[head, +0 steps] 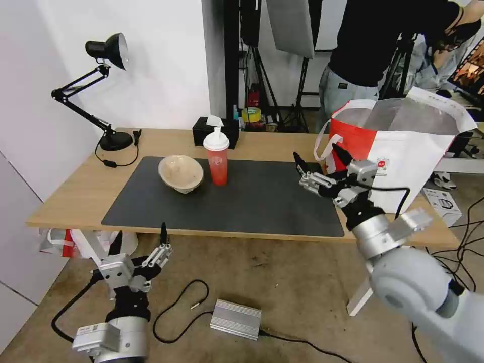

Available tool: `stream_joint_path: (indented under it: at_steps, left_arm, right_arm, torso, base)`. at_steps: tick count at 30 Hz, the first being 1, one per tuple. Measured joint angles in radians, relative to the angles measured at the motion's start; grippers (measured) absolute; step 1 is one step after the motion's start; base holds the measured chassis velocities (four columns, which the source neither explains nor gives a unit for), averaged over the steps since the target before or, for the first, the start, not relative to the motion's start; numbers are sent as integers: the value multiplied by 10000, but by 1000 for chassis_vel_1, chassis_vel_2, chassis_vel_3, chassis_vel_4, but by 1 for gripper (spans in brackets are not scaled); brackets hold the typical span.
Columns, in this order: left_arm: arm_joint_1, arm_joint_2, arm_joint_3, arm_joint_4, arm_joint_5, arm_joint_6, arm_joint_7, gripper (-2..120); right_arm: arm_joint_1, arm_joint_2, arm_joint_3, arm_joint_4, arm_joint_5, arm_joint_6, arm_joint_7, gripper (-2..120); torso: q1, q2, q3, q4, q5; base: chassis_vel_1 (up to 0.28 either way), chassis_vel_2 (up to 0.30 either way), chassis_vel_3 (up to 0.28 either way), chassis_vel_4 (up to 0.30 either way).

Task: Pick up the trash from the table and place it into the takeout bag.

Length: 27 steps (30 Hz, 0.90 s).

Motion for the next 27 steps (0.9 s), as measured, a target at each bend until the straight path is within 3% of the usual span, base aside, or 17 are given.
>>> stream_joint_path:
  at_steps: [7, 15, 27]
  left_arm:
    - [215, -454, -38, -64, 349, -103, 6, 100]
    - [244, -552, -14, -24, 466, -135, 35, 100]
    - [257, -579, -23, -15, 492, -147, 37, 100]
  right_arm:
    - [-973, 514, -208, 211, -1333, 407, 741, 100]
    - [-3288, 924, -67, 401, -3124, 968, 1392, 100]
    - [-4645, 1141, -58, 306, -3922, 981, 2254, 100]
  torso:
    - [0, 0, 0, 1, 0]
    - [0, 0, 0, -2, 0]
    - [-1, -1, 0, -2, 0]
  base:
    - [0, 0, 0, 0]
    - [0, 0, 0, 0]
    - [0, 0, 0, 0]
